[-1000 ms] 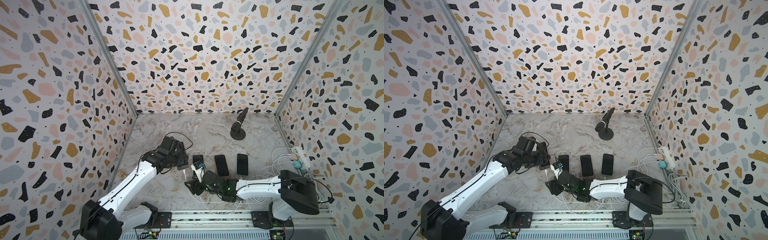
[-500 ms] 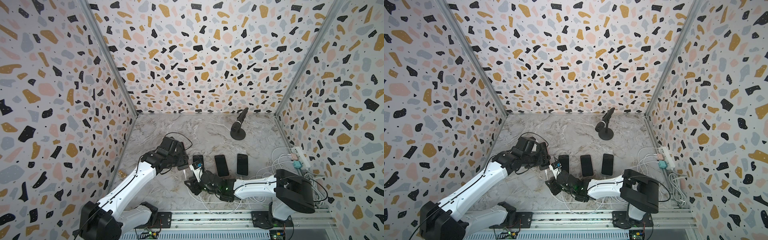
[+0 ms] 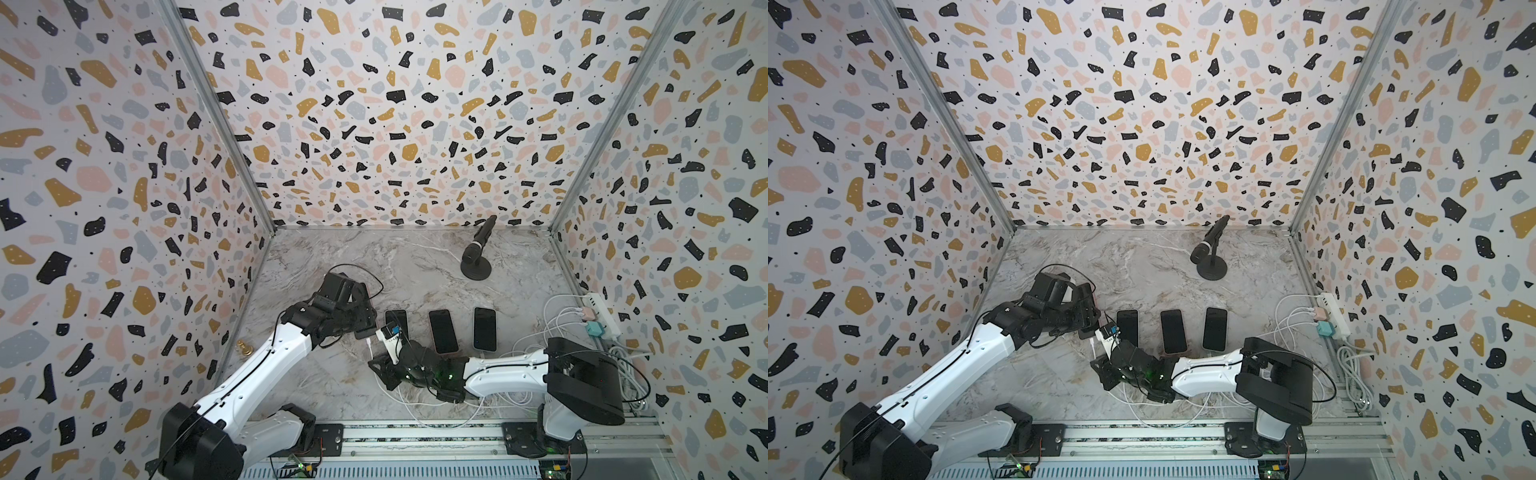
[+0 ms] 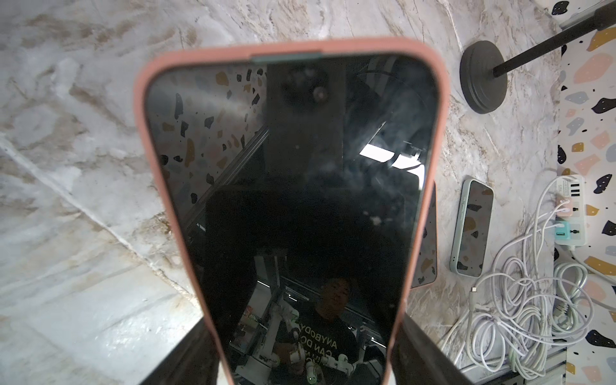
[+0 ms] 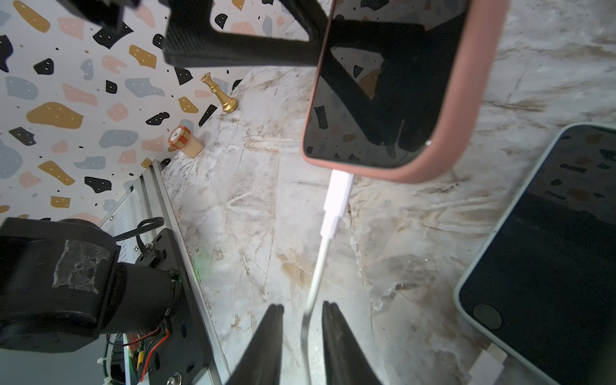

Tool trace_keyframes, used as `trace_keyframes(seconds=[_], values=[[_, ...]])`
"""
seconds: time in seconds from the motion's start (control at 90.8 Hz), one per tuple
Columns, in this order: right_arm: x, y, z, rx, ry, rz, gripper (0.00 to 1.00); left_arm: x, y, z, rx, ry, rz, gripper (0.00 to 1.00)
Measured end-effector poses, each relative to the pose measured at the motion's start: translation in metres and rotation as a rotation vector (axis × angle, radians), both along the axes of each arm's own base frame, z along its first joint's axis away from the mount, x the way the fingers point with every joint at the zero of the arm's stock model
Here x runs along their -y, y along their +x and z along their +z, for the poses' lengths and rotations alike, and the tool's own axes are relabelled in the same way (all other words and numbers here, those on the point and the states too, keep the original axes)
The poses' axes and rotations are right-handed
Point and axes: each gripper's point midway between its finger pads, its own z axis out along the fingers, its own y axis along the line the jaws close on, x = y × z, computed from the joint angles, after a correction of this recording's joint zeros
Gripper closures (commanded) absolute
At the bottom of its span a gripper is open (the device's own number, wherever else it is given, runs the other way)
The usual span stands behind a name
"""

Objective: Unplug the charging cable from the phone
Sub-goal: Remove the charging cable from the phone.

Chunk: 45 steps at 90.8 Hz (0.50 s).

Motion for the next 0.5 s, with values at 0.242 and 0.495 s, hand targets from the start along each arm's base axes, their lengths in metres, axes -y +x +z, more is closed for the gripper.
trace_keyframes(seconds=[0.242,0.495], values=[[0.0001,0.0000,-0.0002,0.002,-0.002,0.001,0.84,-0.0001,0.0008,0.0006,-0.001,-0.010,0.002,0.97],[0.0008,0.0001,-0.0014,0.003,-0.008,0.000,0.91,-0.0007,0.0006,-0.0011,-0.006,-0.016,0.005,0.97]])
